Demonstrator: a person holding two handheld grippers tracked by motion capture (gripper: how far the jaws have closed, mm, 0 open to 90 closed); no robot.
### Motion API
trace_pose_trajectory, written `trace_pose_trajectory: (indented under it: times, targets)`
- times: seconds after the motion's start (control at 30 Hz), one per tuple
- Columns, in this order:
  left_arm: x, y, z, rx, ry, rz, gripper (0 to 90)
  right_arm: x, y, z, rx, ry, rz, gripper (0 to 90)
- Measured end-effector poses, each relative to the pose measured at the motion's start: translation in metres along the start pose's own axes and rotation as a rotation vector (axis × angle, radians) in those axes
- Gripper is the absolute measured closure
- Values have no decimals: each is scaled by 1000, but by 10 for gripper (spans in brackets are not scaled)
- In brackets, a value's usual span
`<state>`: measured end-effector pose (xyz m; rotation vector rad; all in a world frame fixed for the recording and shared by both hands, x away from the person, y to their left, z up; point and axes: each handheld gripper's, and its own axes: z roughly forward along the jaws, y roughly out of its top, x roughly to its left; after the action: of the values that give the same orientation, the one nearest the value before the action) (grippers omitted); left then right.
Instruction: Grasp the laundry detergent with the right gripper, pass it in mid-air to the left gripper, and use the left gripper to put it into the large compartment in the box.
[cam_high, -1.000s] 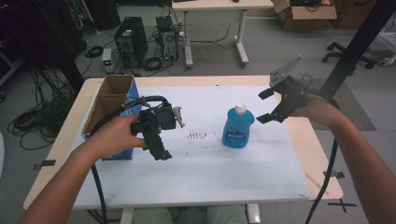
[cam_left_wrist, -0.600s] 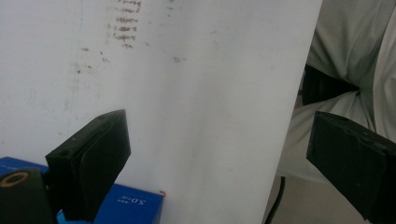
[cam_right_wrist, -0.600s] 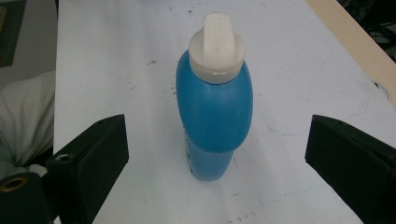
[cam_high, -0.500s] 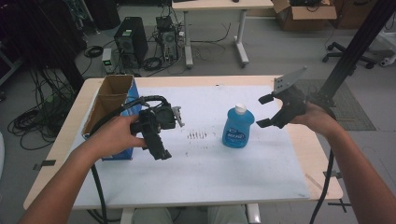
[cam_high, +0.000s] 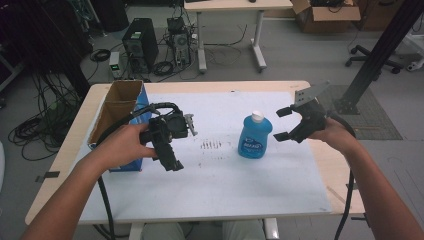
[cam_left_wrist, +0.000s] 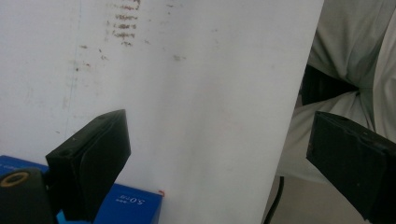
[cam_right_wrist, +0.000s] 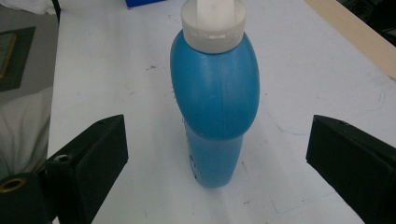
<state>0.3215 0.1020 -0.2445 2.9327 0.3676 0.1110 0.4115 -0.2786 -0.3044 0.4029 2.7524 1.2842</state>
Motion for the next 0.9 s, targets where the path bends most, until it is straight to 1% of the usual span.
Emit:
trace_pose_trajectory:
  times: [0.03,0.13,0.2,0.3,0.33,0.43,0.47,0.63,0.67,0.9]
  targets:
    - [0,0,0,-1,0,-1,66,0,-4,2,-9,0,5,50]
    - [0,0,1,0,1,-4,66,-1,-8,4,-23,1,9,51]
    - [0,1,2,9,-1,-3,67,-1,-15,7,-37,-2,17,51]
    - [0,1,2,8,-1,-3,67,-1,-18,9,-45,-1,24,50]
    - [0,1,2,4,1,-5,67,-2,-21,11,-56,-3,28,47]
    - [1,1,2,1,2,-10,67,-2,-23,12,-61,-10,27,48]
    - [1,1,1,-1,3,-12,67,-2,-27,13,-78,-7,30,49]
    - [2,1,2,4,2,-9,67,-3,-33,16,-100,-9,39,51]
    - [2,1,2,6,1,-11,66,-3,-36,16,-114,-10,42,51]
    - [3,2,3,3,-2,-13,67,-2,-41,19,-149,-8,43,53]
